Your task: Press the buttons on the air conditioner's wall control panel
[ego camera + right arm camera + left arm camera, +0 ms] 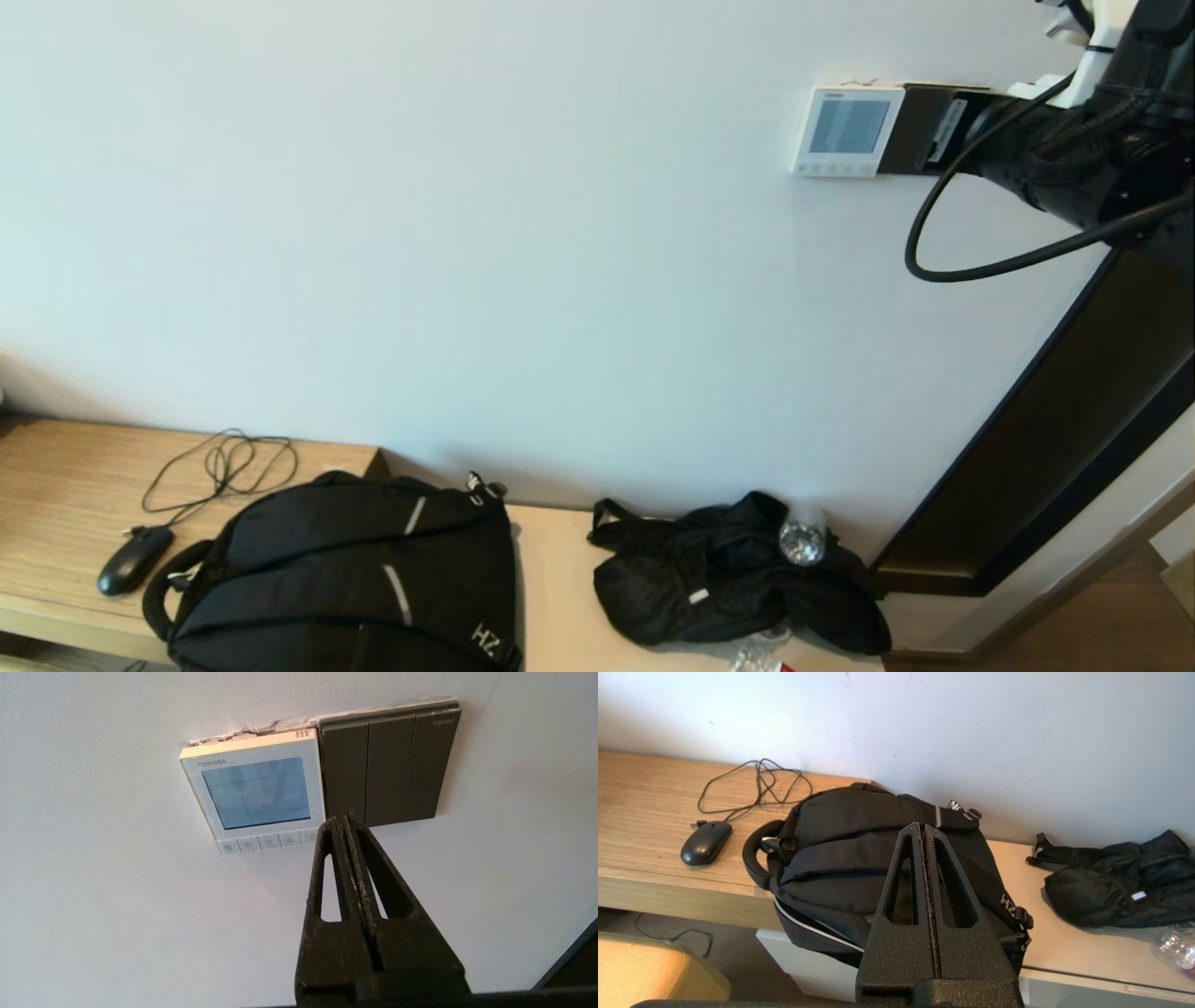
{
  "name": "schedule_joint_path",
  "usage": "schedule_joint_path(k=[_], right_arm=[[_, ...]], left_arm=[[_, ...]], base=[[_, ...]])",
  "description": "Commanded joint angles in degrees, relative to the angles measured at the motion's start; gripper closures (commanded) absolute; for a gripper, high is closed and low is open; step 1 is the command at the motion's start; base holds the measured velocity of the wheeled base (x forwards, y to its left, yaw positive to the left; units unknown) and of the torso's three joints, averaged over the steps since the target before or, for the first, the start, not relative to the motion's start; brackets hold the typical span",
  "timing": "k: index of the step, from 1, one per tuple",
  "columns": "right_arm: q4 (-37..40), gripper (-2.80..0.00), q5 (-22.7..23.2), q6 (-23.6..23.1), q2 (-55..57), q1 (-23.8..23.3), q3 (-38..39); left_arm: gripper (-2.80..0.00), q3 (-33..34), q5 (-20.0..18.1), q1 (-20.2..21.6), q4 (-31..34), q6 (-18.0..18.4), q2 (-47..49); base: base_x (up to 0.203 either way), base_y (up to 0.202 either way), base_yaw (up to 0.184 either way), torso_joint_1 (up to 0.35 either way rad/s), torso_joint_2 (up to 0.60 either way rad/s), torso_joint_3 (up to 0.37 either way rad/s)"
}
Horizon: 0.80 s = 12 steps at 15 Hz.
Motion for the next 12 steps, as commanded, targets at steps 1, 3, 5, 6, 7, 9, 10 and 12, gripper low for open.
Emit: schedule_joint_path(k=[1,3,5,6,7,9,10,12], right_arm=[[-0.3,0.0,-0.2,0.0,-1.7,0.4,0.9],[-0.3,0.0,-0.1,-0.3,-1.9,0.8,1.5],[-0.5,0.0,-0.2,-0.9,-2.4,1.9,2.6],[-0.6,0.0,-0.2,-1.3,-2.8,2.7,3.4],[-0.6,0.0,-0.2,-1.5,-3.4,3.4,4.0],[-0.4,0.0,-0.2,-1.5,-3.9,3.7,4.6],[-0.3,0.0,-0.1,-1.6,-4.5,3.8,5.1],[0.0,0.0,-0.1,-1.8,-6.9,4.4,7.4]], left_arm=[[0.0,0.0,0.0,0.0,0.0,0.0,0.0],[0.0,0.0,0.0,0.0,0.0,0.0,0.0],[0.0,0.0,0.0,0.0,0.0,0.0,0.0],[0.0,0.0,0.0,0.0,0.0,0.0,0.0],[0.0,0.0,0.0,0.0,0.0,0.0,0.0],[0.0,0.0,0.0,0.0,0.0,0.0,0.0],[0.0,0.0,0.0,0.0,0.0,0.0,0.0],[0.0,0.0,0.0,0.0,0.0,0.0,0.0]], base=[[0.0,0.0,0.0,0.0,0.0,0.0],[0.0,0.0,0.0,0.0,0.0,0.0],[0.0,0.0,0.0,0.0,0.0,0.0],[0.0,0.0,0.0,0.0,0.0,0.0],[0.0,0.0,0.0,0.0,0.0,0.0],[0.0,0.0,0.0,0.0,0.0,0.0],[0.0,0.0,0.0,0.0,0.0,0.0],[0.0,0.0,0.0,0.0,0.0,0.0]])
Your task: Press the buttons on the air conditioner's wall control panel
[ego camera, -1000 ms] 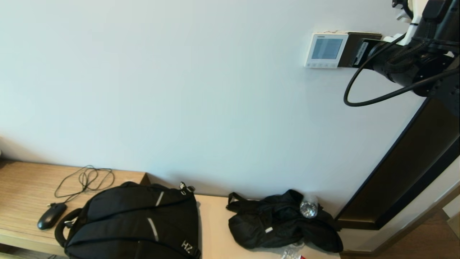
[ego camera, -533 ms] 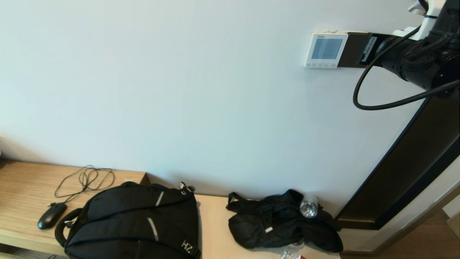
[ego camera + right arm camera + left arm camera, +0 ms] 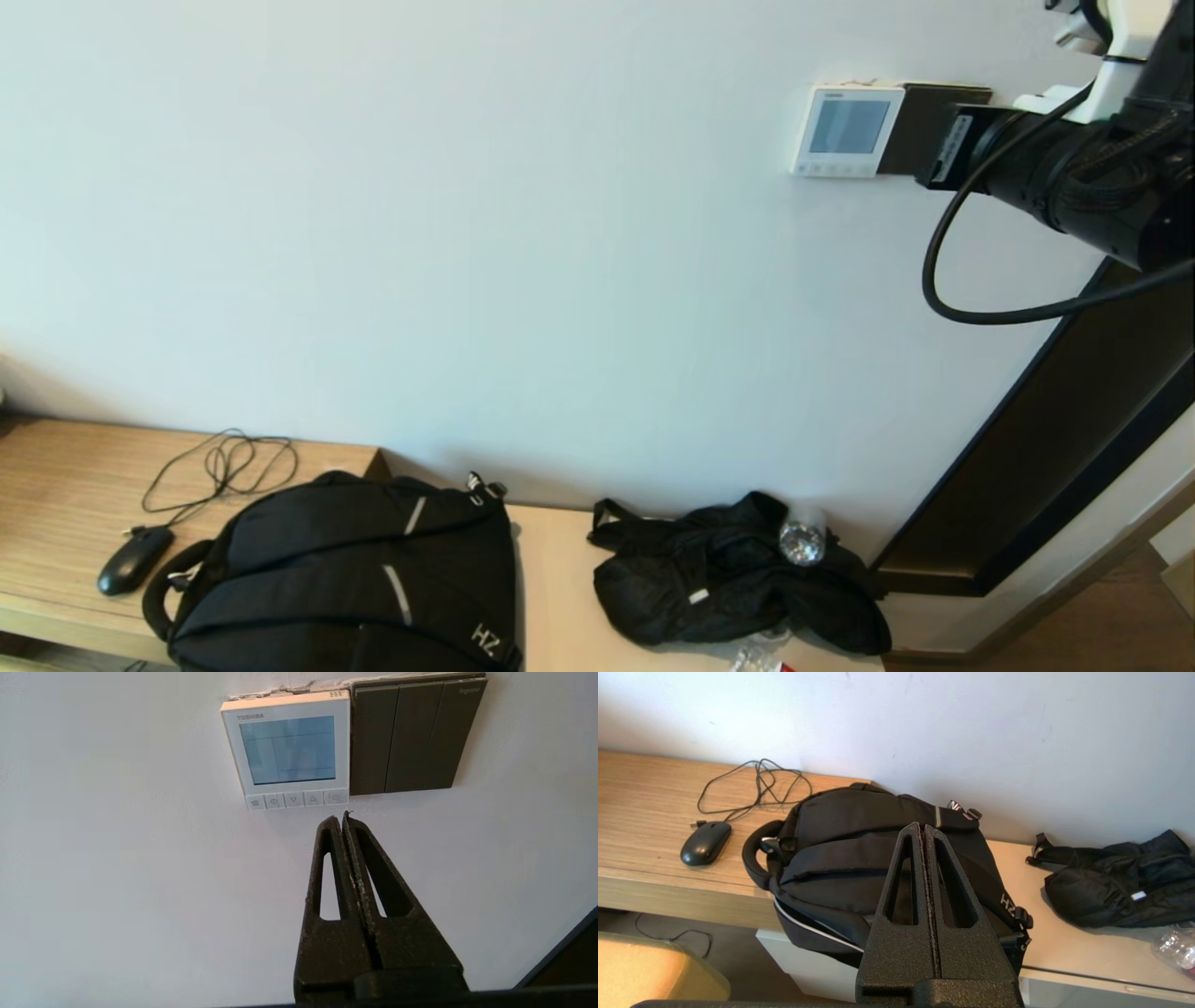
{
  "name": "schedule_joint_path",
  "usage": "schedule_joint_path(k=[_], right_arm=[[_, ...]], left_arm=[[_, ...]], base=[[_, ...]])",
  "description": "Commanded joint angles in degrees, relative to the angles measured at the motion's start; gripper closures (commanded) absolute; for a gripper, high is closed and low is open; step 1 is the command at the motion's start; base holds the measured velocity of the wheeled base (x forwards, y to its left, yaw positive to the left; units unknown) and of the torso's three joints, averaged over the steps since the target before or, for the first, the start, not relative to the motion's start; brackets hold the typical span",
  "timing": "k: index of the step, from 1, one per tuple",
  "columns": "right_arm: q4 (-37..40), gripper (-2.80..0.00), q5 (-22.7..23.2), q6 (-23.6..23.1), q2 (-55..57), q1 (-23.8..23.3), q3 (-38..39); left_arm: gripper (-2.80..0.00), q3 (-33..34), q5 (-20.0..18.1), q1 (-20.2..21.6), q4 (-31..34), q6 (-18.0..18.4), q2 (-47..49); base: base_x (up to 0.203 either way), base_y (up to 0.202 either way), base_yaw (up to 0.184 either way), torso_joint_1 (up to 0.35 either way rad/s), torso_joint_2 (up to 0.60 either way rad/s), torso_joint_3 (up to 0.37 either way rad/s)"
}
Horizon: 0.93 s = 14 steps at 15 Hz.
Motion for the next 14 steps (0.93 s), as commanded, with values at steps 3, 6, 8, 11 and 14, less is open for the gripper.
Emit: schedule_joint_path(k=[3,6,8,11,14], right_arm=[[0.3,0.0,-0.2,-0.1,-7.9,0.6,5.3],[3.6,0.0,-0.2,-0.2,-16.0,0.2,11.1],[5.4,0.0,0.0,-0.2,-21.6,-0.1,17.9],[7.1,0.0,2.2,-0.4,-30.6,-1.9,31.3],[8.3,0.0,7.1,-0.1,-41.3,-5.5,46.6]], left_arm=[[0.0,0.0,0.0,0.0,0.0,0.0,0.0],[0.0,0.0,0.0,0.0,0.0,0.0,0.0],[0.0,0.0,0.0,0.0,0.0,0.0,0.0],[0.0,0.0,0.0,0.0,0.0,0.0,0.0],[0.0,0.0,0.0,0.0,0.0,0.0,0.0]], base=[[0.0,0.0,0.0,0.0,0.0,0.0],[0.0,0.0,0.0,0.0,0.0,0.0],[0.0,0.0,0.0,0.0,0.0,0.0],[0.0,0.0,0.0,0.0,0.0,0.0],[0.0,0.0,0.0,0.0,0.0,0.0]])
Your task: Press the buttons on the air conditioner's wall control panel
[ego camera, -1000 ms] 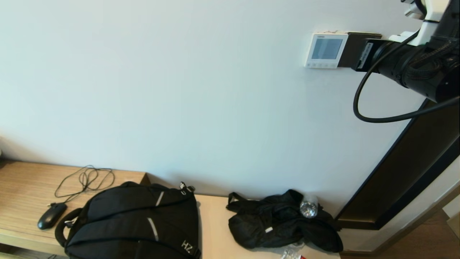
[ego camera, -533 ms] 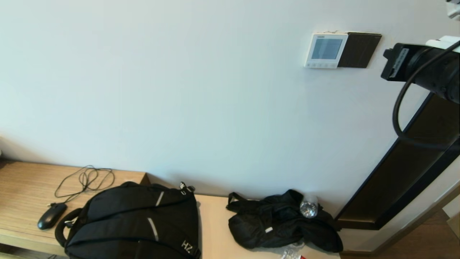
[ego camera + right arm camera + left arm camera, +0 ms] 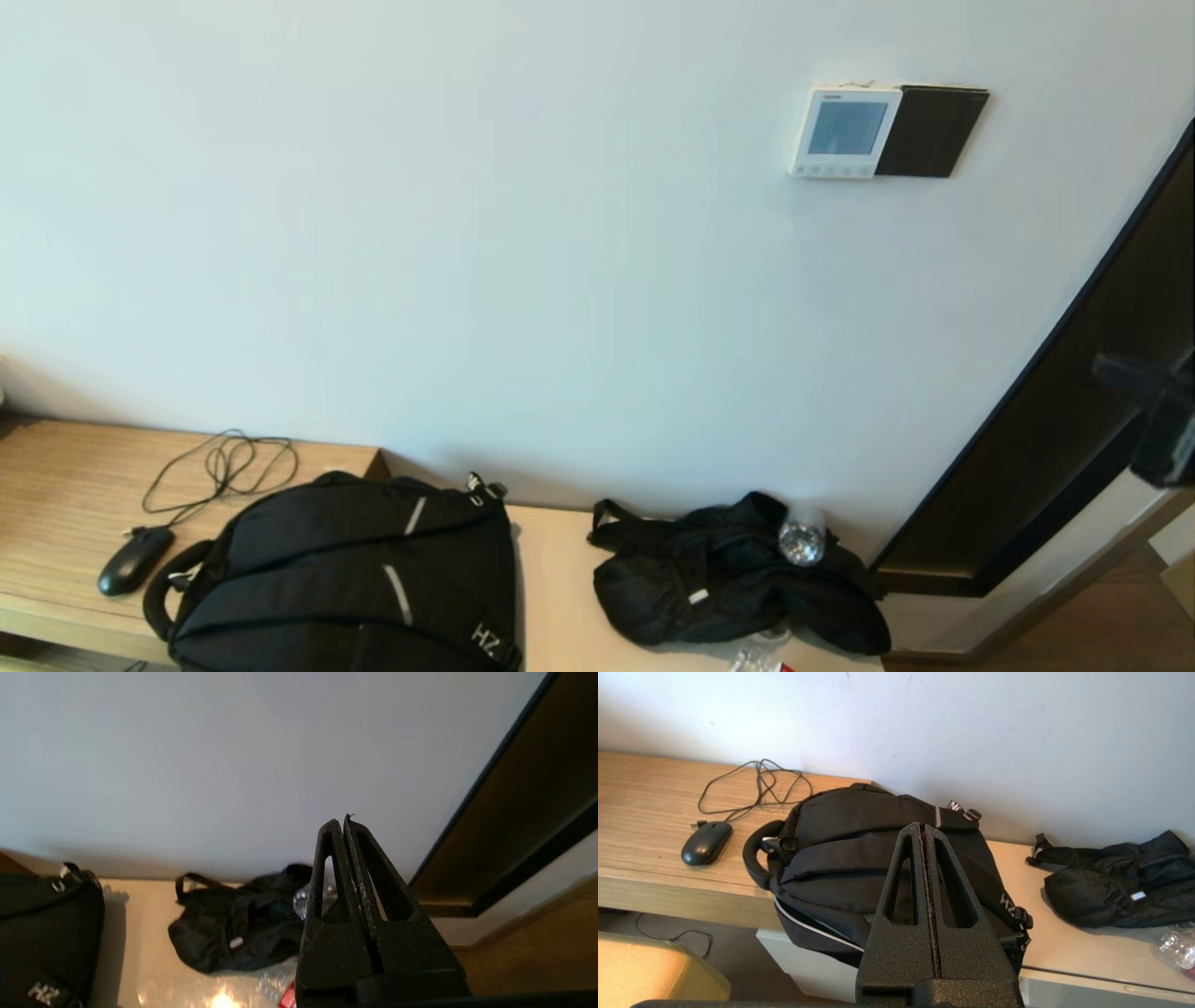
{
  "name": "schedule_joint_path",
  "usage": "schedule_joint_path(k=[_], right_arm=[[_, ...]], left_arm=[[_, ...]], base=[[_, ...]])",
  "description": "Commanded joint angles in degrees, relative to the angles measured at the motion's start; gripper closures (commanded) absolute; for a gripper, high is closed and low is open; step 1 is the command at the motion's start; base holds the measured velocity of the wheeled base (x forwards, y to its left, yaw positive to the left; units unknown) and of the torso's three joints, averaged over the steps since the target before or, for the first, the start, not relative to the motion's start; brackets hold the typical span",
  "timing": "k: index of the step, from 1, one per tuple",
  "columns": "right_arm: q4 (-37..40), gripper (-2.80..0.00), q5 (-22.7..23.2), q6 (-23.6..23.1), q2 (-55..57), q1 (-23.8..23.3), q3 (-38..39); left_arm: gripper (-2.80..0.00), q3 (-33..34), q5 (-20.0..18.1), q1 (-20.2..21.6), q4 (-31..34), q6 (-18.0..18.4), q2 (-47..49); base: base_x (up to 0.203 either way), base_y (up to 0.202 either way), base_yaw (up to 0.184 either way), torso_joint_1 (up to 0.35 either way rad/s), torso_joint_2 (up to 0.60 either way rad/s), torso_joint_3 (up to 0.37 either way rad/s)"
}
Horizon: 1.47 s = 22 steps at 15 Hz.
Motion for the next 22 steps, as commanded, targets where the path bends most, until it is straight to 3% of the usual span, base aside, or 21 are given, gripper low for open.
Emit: schedule_joint_path(k=[1,4,8,16,22], right_arm=[[0.2,0.0,2.9,0.1,-12.0,-3.2,11.4],[1.8,0.0,8.7,0.1,-22.1,-8.0,20.1],[10.3,0.0,14.5,0.0,-36.3,-12.6,28.0],[15.8,0.0,16.3,-1.8,-55.1,-13.8,34.5],[16.4,0.0,16.3,-0.1,-55.5,-13.7,34.7]], left_arm=[[0.0,0.0,0.0,0.0,0.0,0.0,0.0],[0.0,0.0,0.0,0.0,0.0,0.0,0.0],[0.0,0.0,0.0,0.0,0.0,0.0,0.0],[0.0,0.0,0.0,0.0,0.0,0.0,0.0],[0.0,0.0,0.0,0.0,0.0,0.0,0.0]], base=[[0.0,0.0,0.0,0.0,0.0,0.0],[0.0,0.0,0.0,0.0,0.0,0.0],[0.0,0.0,0.0,0.0,0.0,0.0],[0.0,0.0,0.0,0.0,0.0,0.0],[0.0,0.0,0.0,0.0,0.0,0.0]])
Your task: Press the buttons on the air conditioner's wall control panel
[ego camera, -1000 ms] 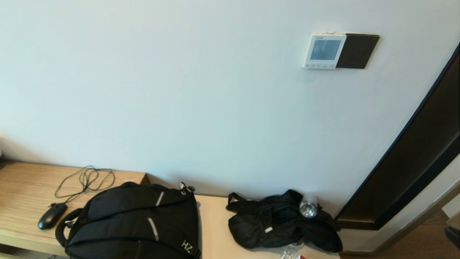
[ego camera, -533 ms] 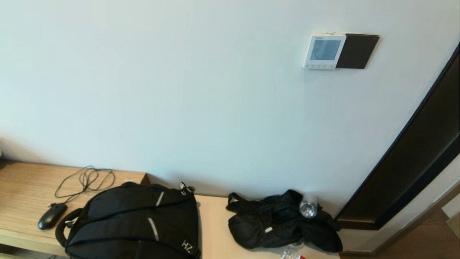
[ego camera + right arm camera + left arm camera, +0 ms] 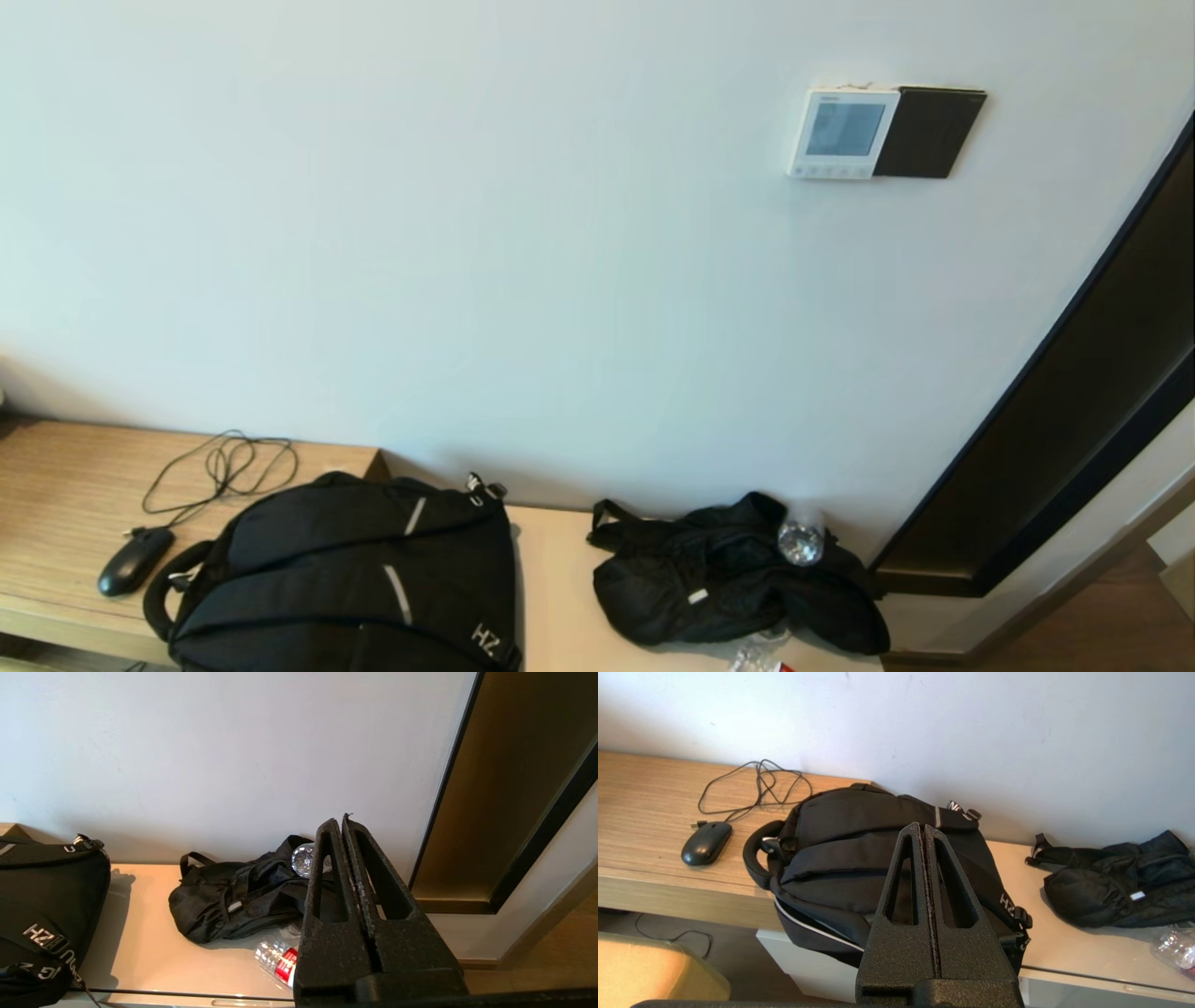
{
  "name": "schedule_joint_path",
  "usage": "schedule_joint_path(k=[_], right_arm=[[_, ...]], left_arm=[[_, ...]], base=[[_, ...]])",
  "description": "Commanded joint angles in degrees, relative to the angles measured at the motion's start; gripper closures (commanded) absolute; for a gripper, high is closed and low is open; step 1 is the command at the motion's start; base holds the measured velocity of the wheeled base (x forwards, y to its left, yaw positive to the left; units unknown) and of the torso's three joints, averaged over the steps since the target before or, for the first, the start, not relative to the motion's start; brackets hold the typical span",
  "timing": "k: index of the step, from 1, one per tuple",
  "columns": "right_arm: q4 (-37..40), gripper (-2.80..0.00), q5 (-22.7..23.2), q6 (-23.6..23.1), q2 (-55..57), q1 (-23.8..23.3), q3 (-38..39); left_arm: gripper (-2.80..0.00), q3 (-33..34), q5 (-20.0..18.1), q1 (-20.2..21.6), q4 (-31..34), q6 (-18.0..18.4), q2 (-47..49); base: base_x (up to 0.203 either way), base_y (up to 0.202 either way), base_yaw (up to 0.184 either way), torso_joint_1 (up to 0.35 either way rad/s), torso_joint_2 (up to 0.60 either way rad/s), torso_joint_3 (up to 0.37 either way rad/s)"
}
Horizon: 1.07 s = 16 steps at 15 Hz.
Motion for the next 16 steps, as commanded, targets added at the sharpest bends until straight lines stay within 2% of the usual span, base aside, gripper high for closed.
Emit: schedule_joint_path(k=[1,16], right_arm=[[0.2,0.0,0.0,0.3,-0.2,0.0,0.1],[0.2,0.0,-0.1,0.7,-0.1,0.1,0.1]], left_arm=[[0.0,0.0,0.0,0.0,0.0,0.0,0.0],[0.0,0.0,0.0,0.0,0.0,0.0,0.0]], base=[[0.0,0.0,0.0,0.0,0.0,0.0],[0.0,0.0,0.0,0.0,0.0,0.0]])
